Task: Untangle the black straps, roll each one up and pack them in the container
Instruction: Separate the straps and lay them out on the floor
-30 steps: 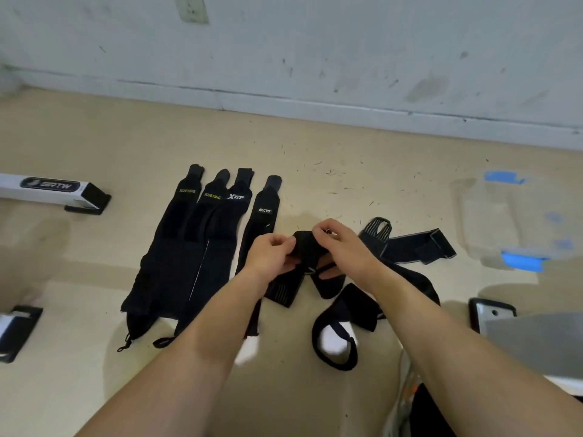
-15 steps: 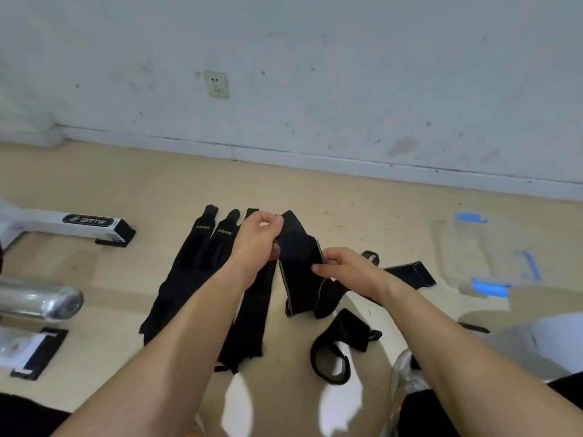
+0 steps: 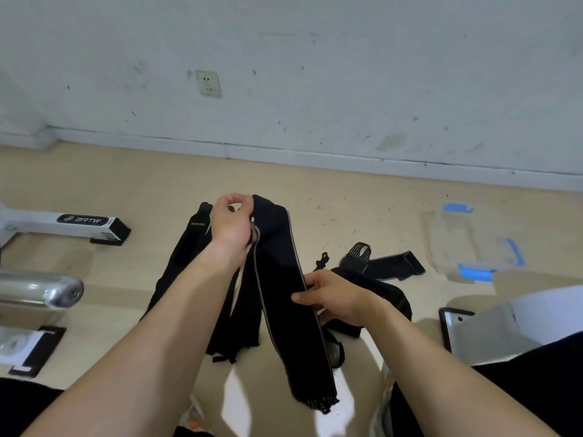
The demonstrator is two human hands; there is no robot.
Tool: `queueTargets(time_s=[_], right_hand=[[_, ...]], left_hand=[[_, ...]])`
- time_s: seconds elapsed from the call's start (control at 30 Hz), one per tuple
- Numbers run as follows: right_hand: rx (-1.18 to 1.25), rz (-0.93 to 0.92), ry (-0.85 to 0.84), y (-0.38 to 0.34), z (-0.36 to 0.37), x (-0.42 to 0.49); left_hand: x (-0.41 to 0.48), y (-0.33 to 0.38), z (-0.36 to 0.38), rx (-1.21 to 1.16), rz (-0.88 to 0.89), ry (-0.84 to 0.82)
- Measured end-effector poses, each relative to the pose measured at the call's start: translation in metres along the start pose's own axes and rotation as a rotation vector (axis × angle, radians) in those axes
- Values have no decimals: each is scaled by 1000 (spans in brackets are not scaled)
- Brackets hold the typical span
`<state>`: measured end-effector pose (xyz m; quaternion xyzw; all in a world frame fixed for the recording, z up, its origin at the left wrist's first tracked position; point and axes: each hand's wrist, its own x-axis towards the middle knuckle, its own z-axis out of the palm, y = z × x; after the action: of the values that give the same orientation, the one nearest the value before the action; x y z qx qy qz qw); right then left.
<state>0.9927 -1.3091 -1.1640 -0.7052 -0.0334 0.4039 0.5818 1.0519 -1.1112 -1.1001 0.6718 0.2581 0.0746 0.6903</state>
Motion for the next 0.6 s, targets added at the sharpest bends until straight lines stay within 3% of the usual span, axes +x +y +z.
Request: queueTargets(time_s=[0.13, 0.23, 0.6], right_hand=[[-254, 150, 190, 34, -16, 18], [-318, 227, 360, 59, -38, 29], [-374, 321, 562, 106, -124, 78]], left_hand=[[3, -33, 2, 339, 149, -123], [2, -64, 10, 525, 111, -251], [57, -163, 41, 416, -123, -234]])
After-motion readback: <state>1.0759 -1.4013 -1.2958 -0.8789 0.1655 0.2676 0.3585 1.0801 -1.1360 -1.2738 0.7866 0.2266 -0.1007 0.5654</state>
